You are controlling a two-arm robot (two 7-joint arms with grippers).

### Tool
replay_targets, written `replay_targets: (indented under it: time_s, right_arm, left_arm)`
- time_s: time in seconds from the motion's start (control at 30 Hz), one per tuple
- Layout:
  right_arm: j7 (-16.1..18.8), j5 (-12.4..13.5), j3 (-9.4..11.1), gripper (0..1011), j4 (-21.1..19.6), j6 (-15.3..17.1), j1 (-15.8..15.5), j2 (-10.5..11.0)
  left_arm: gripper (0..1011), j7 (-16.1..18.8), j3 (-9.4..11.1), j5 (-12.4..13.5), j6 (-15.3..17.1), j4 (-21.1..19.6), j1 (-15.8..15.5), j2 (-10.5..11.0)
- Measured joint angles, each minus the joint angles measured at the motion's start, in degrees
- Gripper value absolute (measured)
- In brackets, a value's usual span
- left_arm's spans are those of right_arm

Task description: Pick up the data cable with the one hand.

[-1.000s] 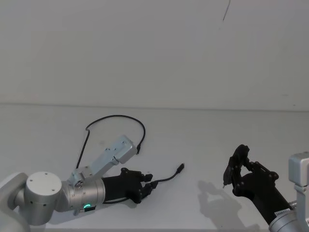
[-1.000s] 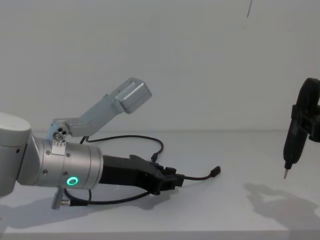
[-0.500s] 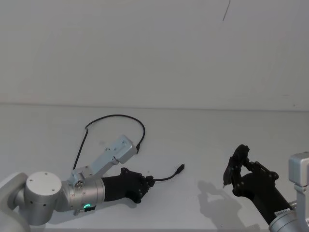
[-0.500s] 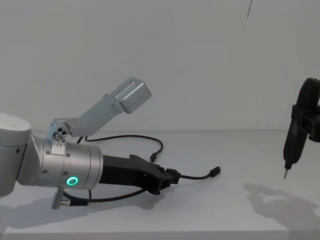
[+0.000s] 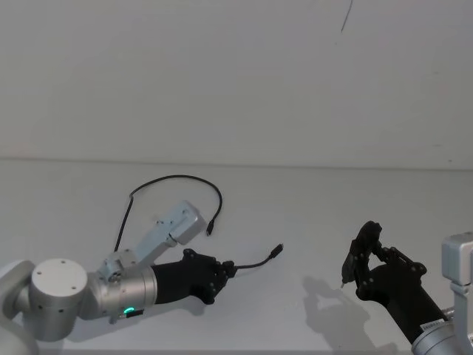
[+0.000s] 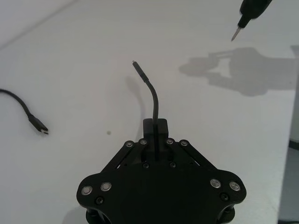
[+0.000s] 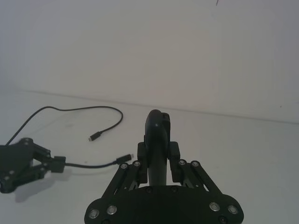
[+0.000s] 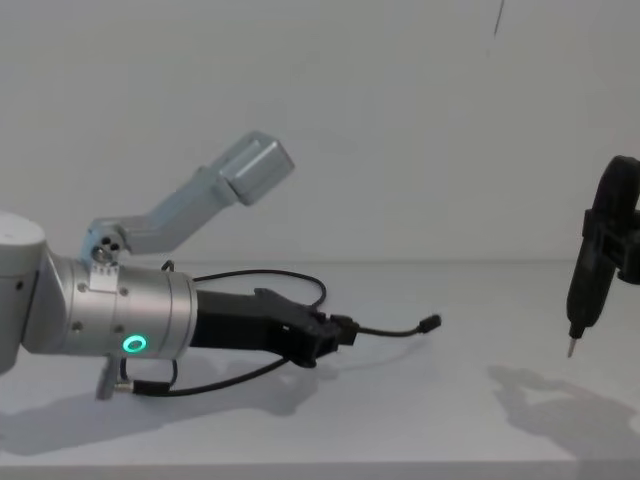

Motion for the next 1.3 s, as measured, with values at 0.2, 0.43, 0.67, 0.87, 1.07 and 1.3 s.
replay_targets:
  time_s: [0.2, 0.43, 0.67, 0.87, 1.07, 1.3]
  right_arm:
    - [0.00, 0.00, 0.00, 269, 0.00, 0.00, 0.00, 0.00]
    - [0.00, 0.00, 0.00, 269, 0.00, 0.00, 0.00, 0.00]
    - [0.00, 0.00, 0.00, 269, 0.00, 0.00, 0.00, 0.00]
    - [0.00, 0.00, 0.00, 269, 0.00, 0.00, 0.00, 0.00]
    - [0.00, 0.00, 0.00, 269, 0.00, 0.00, 0.00, 0.00]
    - [0.00, 0.00, 0.00, 269, 0.00, 0.00, 0.00, 0.00]
  left_arm:
    - [41, -0.92, -0.86, -1.23, -0.18, -4.47, 1.41, 2.27]
    - [41, -1.65, -2.04, -2.92, 0.27, -10.77, 4.18, 5.80]
    - [41, -1.36, -3.34, -4.57, 1.17, -16.56, 7.38, 9.07]
    - [41, -0.50, -4.30, -5.69, 1.72, -20.56, 9.89, 11.27]
    - [41, 0.28, -4.72, -6.44, 1.97, -23.01, 11.45, 12.54]
    - [41, 0.74, -4.96, -6.91, 2.10, -24.57, 12.43, 13.31]
